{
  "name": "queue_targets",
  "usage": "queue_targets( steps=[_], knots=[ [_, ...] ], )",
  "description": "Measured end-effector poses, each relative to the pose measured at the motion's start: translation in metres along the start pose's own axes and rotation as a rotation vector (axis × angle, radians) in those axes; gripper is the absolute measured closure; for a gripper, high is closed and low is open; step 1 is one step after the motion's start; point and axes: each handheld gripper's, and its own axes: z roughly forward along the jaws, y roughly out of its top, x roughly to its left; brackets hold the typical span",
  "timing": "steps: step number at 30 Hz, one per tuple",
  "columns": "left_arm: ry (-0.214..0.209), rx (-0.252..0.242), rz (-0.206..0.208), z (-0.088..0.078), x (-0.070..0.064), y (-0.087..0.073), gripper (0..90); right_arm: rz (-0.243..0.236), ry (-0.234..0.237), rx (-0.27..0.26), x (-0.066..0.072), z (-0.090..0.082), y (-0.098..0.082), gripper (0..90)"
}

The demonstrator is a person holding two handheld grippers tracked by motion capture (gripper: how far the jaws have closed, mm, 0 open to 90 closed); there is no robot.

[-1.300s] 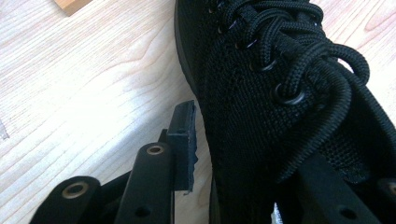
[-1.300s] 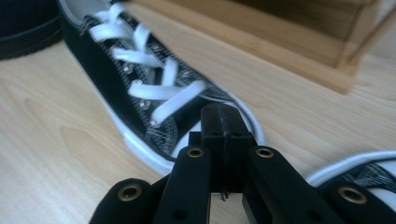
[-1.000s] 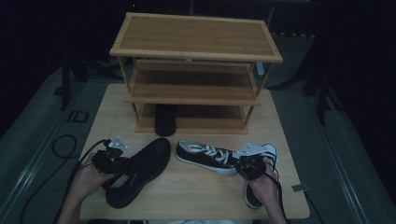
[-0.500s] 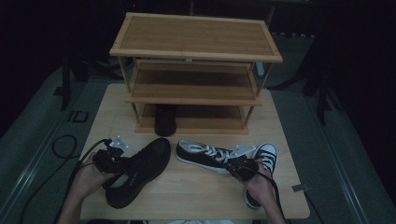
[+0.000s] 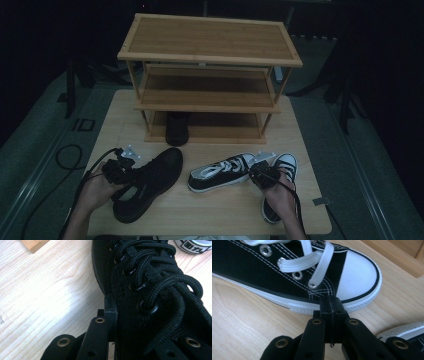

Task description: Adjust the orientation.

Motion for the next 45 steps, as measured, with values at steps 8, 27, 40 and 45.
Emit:
queue_targets(
  steps=[8,27,40,45],
  knots=[
    [-0.066,-0.034,-0.001,0.009,-0.006,0.012,87.6,0.028,-0.014,-0.061,-0.010,-0.019,-0.006,90.0],
    [-0.082,-0.085,-0.151,0.035,-0.045,0.054,88.0,0.107,-0.058,-0.110,-0.036,-0.042,-0.029,90.0],
    [-0.081,-0.144,-0.257,0.052,-0.044,0.093,88.1,0.130,-0.066,-0.123,-0.041,-0.046,-0.036,90.0],
    [-0.075,-0.155,-0.281,0.054,-0.038,0.094,88.1,0.134,-0.078,-0.135,-0.044,-0.050,-0.038,90.0]
  ],
)
